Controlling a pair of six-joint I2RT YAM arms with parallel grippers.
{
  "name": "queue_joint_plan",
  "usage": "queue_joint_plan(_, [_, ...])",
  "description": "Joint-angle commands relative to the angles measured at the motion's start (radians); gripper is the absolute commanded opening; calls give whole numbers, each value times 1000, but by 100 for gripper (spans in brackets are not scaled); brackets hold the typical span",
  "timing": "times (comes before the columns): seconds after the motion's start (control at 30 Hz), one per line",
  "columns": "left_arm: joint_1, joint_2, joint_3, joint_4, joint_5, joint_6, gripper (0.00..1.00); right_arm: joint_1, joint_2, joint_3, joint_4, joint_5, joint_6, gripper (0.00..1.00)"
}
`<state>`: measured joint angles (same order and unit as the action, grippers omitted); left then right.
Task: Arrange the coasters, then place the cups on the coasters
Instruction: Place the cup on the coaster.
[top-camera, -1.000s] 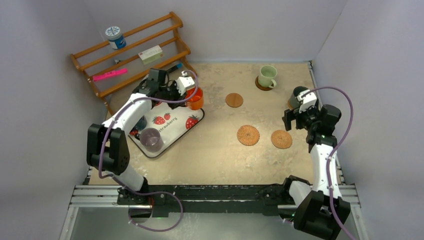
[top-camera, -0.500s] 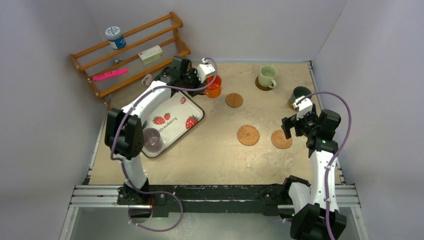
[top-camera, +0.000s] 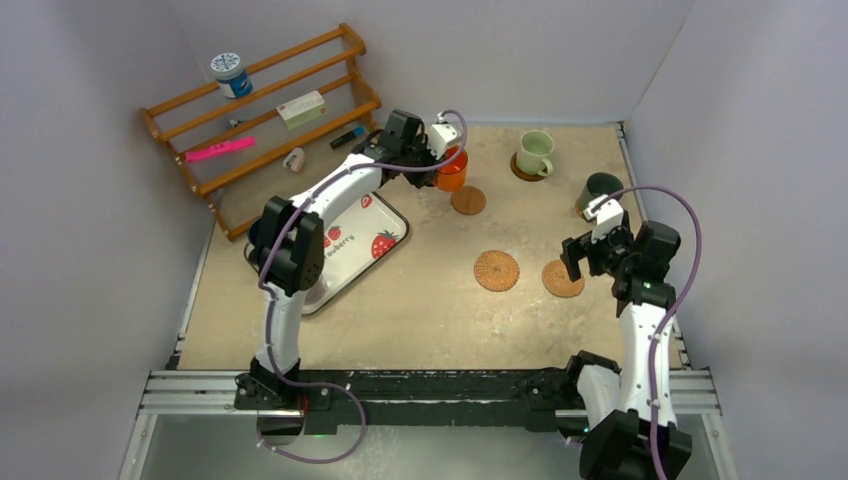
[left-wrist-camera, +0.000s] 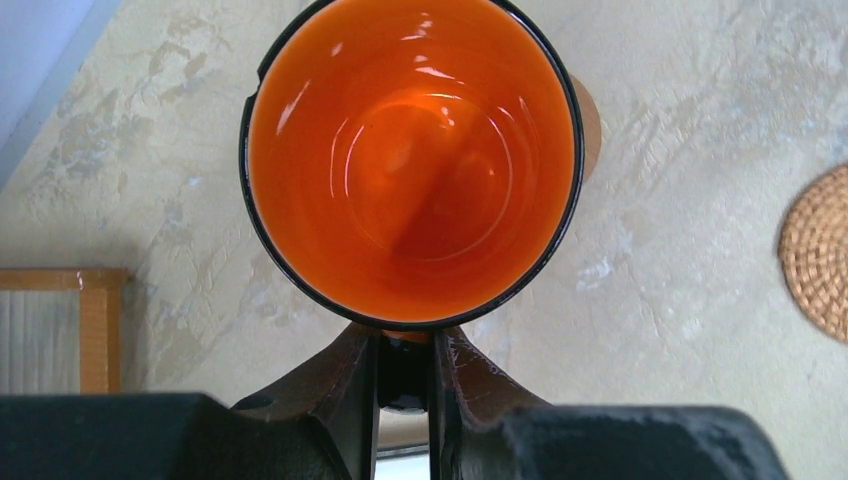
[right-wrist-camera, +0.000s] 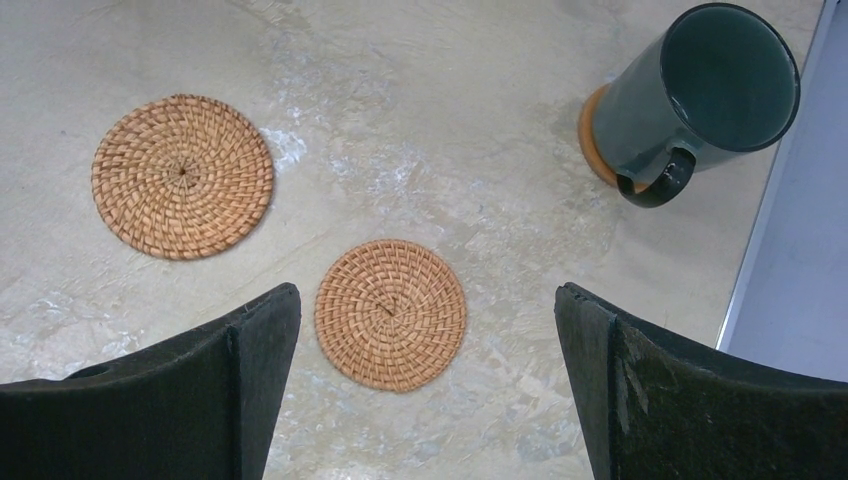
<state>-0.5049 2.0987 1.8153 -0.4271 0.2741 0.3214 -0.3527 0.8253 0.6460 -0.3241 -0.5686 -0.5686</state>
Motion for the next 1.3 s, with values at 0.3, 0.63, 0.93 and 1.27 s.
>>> queue_joint_plan(0.3, [-66,120,238,76,13,-83,0,-2,-57,-37,20,-14,10,99])
queue_joint_plan(0.63, [-85,181,293,44,1,-93,0,-1,-84,-52,26,-25,6,99])
queue_joint_plan(0.93, [-87,199,289,33,13,-108,0,-2,-84,-58,30,-30,3,99])
queue_joint_plan(1.27, [-88,198,269,33,14,-110,0,-2,-86,-61,31,-31,0,99])
